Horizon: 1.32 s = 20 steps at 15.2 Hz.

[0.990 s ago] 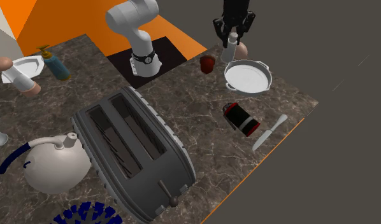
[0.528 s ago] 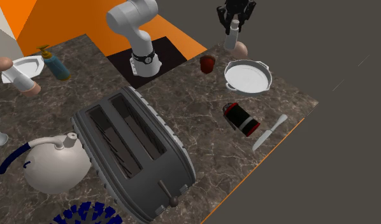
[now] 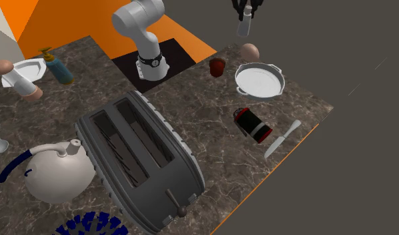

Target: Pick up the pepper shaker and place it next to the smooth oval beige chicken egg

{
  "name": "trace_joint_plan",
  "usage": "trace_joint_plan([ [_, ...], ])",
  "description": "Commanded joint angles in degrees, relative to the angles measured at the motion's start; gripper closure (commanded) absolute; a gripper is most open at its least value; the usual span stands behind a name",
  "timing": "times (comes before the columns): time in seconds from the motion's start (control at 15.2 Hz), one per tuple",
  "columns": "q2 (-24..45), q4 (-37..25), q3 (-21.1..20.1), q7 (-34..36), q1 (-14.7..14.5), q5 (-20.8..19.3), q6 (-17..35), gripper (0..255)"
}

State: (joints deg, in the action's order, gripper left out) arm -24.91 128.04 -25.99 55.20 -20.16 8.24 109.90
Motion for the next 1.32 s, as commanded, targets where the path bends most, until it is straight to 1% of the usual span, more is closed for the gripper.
trace_joint_plan([
  [0.0,-0.23,-0.26,-2.15,2.96,-1.07,0.72,-0.25,255],
  [0.4,1.46,-3.32,-8.96,11.83,-3.32,1.68,-0.99,255],
  [0.53,2.78,-5.07,-11.78,15.43,-3.89,1.59,-1.23,255],
  [1.25,4.46,2.03,-13.69,16.21,-3.92,1.58,7.43,255],
])
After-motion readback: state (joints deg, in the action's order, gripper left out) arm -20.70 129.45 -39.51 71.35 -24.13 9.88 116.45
